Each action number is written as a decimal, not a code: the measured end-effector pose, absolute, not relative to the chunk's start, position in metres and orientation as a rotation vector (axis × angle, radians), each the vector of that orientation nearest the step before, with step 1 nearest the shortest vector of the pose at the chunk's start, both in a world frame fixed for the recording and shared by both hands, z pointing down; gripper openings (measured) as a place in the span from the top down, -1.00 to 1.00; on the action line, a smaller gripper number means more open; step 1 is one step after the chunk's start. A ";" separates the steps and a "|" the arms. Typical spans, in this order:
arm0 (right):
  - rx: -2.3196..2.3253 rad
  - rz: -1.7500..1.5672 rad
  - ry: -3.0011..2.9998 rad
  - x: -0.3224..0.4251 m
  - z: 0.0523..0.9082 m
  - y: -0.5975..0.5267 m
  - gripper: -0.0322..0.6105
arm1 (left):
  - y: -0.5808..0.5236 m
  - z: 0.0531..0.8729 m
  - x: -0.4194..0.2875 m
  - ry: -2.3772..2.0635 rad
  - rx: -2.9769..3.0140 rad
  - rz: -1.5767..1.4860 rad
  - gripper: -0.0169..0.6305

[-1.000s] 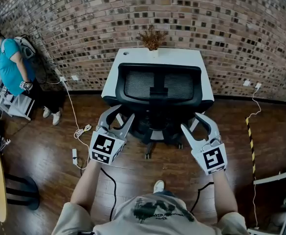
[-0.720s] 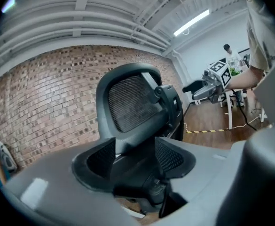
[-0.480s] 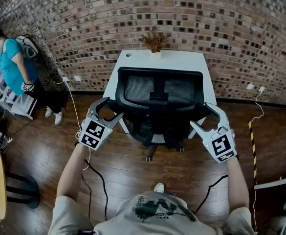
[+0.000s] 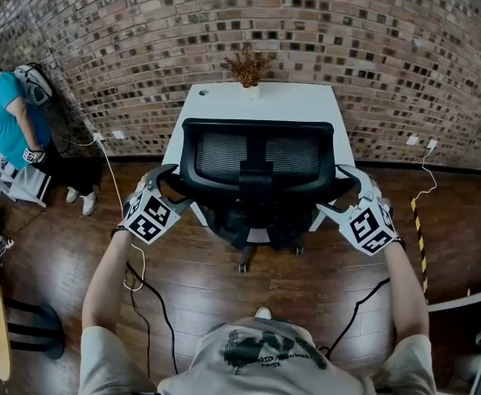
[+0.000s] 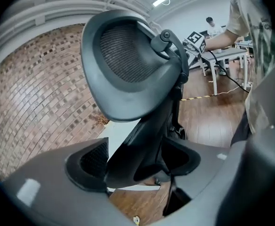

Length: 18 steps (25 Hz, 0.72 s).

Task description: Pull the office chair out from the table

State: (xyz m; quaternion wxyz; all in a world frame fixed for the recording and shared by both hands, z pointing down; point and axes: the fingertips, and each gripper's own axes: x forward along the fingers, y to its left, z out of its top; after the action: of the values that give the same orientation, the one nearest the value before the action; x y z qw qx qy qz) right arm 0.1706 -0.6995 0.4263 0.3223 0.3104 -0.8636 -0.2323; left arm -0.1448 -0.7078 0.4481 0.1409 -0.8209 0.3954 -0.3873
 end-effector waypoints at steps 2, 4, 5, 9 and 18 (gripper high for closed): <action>0.771 -0.580 -2.221 0.174 0.440 -0.711 -0.30 | -0.715 0.453 -0.142 1.114 -2.369 -1.145 -0.15; 0.713 -0.551 -2.187 0.173 0.453 -0.720 -0.30 | -0.722 0.457 -0.139 1.091 -2.374 -1.171 -0.15; 0.681 -0.548 -2.176 0.169 0.458 -0.723 -0.30 | -0.725 0.460 -0.138 1.076 -2.370 -1.190 -0.16; 0.619 -0.616 -2.114 0.154 0.473 -0.733 -0.13 | -0.729 0.468 -0.140 1.021 -2.310 -1.288 -0.12; 0.611 -0.797 -1.917 0.160 0.485 -0.741 0.37 | -0.728 0.471 -0.145 0.939 -2.153 -1.388 0.10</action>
State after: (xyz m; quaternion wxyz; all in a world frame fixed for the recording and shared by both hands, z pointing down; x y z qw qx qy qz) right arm 0.1603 -0.7405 0.4853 0.4695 0.2494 -0.7821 -0.3252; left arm -0.1446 -0.7284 0.4715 0.2052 -0.7724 0.3370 -0.4978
